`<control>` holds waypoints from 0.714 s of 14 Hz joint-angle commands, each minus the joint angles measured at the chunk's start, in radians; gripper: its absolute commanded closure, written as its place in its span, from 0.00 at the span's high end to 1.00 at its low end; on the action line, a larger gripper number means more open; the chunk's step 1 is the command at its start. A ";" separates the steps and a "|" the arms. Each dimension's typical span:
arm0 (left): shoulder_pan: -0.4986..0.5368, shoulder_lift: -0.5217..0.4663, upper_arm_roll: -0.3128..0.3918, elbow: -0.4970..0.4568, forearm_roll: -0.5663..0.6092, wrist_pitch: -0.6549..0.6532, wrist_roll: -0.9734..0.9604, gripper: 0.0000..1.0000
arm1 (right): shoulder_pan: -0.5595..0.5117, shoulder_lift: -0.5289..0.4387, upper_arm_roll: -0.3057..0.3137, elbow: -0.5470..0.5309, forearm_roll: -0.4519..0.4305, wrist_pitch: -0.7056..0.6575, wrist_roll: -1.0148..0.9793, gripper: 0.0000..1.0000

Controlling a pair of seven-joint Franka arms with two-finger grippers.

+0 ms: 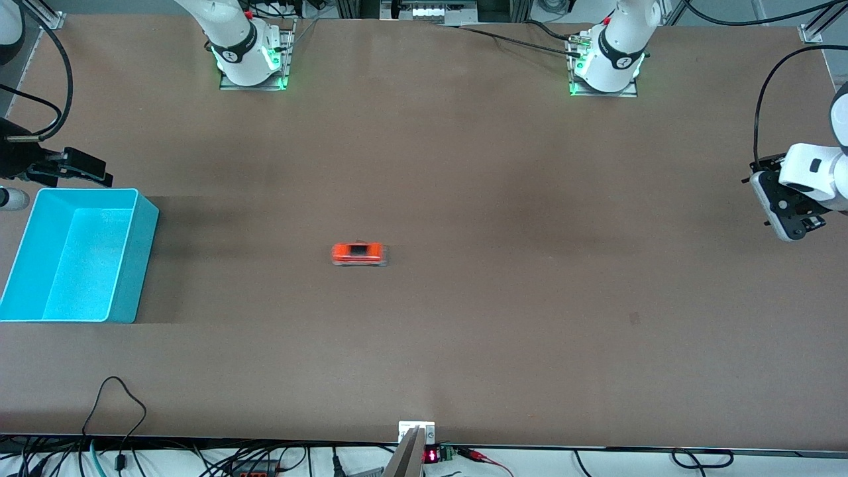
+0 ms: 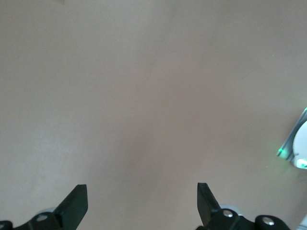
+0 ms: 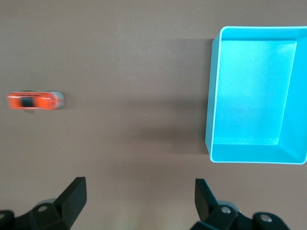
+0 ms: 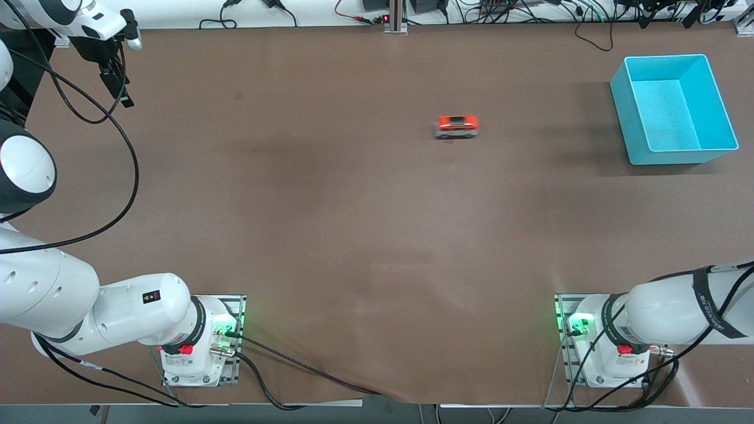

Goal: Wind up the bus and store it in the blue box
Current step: 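Open the left gripper, releasing the bus to roll toward the blue box, then reach the right gripper to the bus beside the blue box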

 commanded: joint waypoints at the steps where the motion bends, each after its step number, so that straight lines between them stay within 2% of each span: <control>1: 0.008 -0.006 -0.013 0.082 0.000 -0.119 -0.102 1.00 | -0.002 0.000 0.001 0.007 0.007 -0.005 -0.001 1.00; 4: 0.006 -0.014 -0.062 0.153 0.000 -0.251 -0.368 1.00 | -0.002 0.002 0.001 0.007 0.006 -0.005 0.001 1.00; 6: 0.008 -0.021 -0.109 0.157 0.000 -0.269 -0.517 1.00 | -0.002 0.000 0.001 0.007 0.006 -0.005 0.003 1.00; 10: 0.005 -0.017 -0.149 0.219 -0.002 -0.302 -0.728 1.00 | -0.007 0.002 0.000 0.007 0.007 -0.005 0.006 1.00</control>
